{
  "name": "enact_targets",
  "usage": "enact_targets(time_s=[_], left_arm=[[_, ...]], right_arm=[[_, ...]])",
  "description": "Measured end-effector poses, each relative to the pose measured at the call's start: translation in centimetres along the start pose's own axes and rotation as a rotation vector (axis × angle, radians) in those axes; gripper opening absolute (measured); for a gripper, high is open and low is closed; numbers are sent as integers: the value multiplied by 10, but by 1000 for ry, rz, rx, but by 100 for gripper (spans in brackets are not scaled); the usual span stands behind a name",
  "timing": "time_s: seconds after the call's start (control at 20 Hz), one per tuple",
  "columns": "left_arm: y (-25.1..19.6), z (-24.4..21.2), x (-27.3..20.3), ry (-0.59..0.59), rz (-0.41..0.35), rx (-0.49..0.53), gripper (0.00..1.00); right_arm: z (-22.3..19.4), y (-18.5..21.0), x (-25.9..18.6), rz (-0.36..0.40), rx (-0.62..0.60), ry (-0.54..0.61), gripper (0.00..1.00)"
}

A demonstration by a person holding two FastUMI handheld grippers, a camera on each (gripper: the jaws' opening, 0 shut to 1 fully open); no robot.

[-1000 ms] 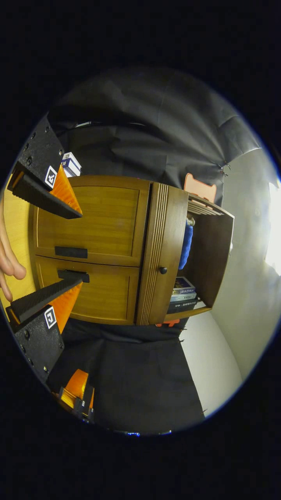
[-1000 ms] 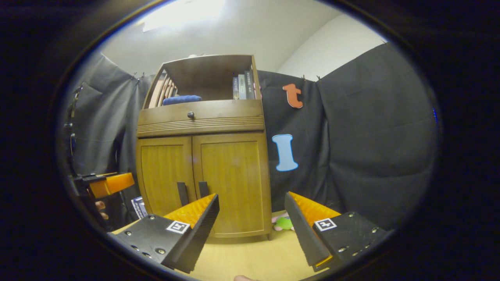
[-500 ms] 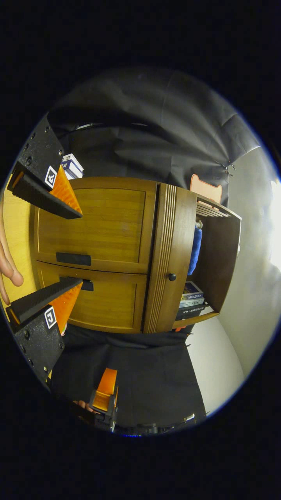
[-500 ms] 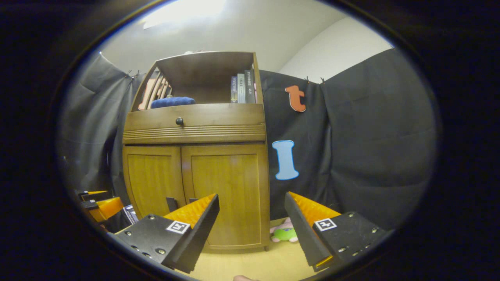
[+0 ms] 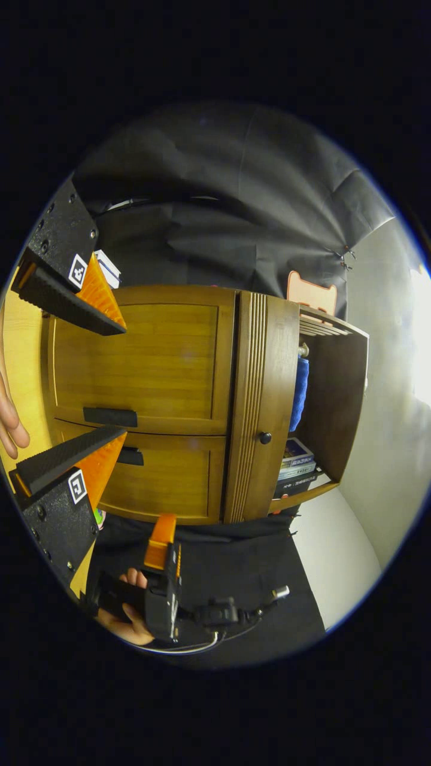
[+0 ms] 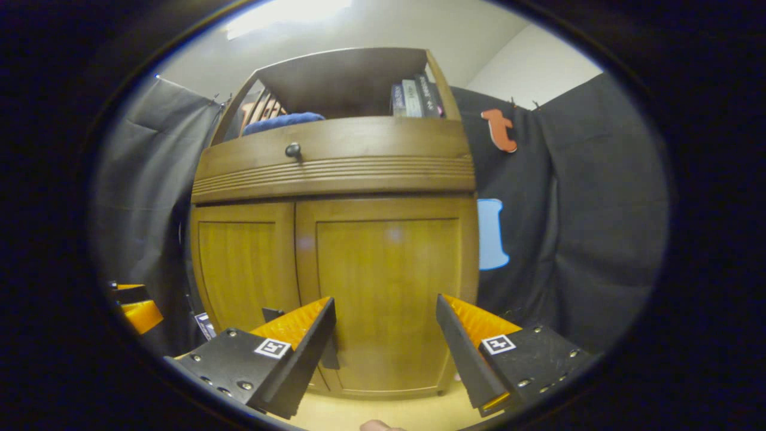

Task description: Open the right door of the double-door shoe cabinet with the right hand, and open the left door with the left hand.

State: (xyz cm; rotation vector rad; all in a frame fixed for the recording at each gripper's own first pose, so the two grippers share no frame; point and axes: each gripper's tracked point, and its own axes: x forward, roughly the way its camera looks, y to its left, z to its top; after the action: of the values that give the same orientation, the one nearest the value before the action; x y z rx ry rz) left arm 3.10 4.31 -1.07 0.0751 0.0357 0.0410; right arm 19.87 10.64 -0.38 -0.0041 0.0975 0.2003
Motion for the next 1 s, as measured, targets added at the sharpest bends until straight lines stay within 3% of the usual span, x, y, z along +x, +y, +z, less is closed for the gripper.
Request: enact_targets(time_s=[0.1,0.15,0.3,0.35,0.45,0.6,0.7,0.75,0.8,0.9,0.95,1.0], left_arm=[[3,2,-1,-5,4,4,94],[5,1,-2,-6,6,7,89],[6,2,-2,-6,3,0,94],[8,0,-1,0,2,-6,89],[11,-1,1,12,2,-27,89],[18,-4,5,28,14,-55,94],[22,-3,9,23,24,-51,88],[23,-5,10,27,30,-52,93],[24,-5,11,31,36,-54,93],[26,-13,14,62,48,-59,93],[26,-16,15,74,53,-60,88],[26,-18,17,84,59,-61,93]], right_arm=[[-19,13,17,10,0,29,100],[-25,18,26,19,-3,37,100],[-49,35,49,45,-27,73,100],[-57,40,54,50,-34,87,100],[-75,49,63,71,-37,113,100],[-98,65,74,90,-23,141,94],[-108,72,84,87,-25,150,88],[-111,72,89,67,-16,151,89],[-113,72,93,49,12,169,71],[-109,79,92,72,104,182,62],[-119,77,96,88,73,184,58],[-116,74,93,101,27,158,31]])
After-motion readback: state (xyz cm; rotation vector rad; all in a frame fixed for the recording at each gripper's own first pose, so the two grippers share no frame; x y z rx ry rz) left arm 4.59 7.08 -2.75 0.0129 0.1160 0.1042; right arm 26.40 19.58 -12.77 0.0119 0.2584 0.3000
